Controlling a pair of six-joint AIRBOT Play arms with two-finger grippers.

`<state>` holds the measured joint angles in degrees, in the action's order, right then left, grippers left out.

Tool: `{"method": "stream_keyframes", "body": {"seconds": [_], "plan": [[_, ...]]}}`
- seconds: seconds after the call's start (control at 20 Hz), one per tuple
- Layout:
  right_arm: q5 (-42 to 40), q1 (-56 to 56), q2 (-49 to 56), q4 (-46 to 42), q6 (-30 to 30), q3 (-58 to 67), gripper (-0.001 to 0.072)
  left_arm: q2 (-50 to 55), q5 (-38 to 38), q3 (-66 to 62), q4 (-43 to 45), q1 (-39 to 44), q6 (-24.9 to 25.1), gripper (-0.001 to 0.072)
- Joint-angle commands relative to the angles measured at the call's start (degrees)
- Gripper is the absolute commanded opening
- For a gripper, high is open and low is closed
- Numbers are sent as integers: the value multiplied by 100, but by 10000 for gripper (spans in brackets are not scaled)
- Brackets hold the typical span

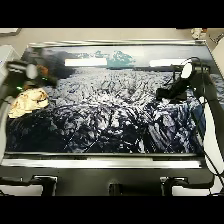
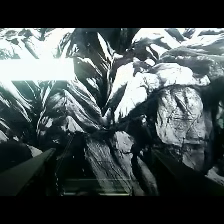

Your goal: Fold the clothes and pants, and hang the long-sleeved shirts on hangers.

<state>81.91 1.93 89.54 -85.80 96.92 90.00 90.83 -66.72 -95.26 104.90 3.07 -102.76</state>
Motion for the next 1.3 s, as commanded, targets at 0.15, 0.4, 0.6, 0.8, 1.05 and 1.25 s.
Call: {"method": "stream_keyframes", "body": {"seconds": [0.15, 0.4, 0.6, 0.8, 1.05, 1.25], "plan": [[28, 7, 4, -11, 37, -2, 696, 328, -223, 232, -3005, -3661, -319, 678], [57, 7, 7, 393, 37, -2, 694, 684, 551, 826, -4546, -4774, 1091, 720], [44, 11, 7, 695, 4, -2, 683, 1182, 942, 833, -5370, -4682, 1845, 720], [46, 11, 7, 719, -55, -2, 667, 1644, 1137, 833, -5888, -4498, 1950, 720], [66, 11, 7, 719, -57, -2, 663, 1840, 1847, 831, -5936, -4247, 1989, 720], [164, 11, 4, 763, -55, -2, 663, 2000, 1703, 833, -5993, -4072, 1971, 209]]}}
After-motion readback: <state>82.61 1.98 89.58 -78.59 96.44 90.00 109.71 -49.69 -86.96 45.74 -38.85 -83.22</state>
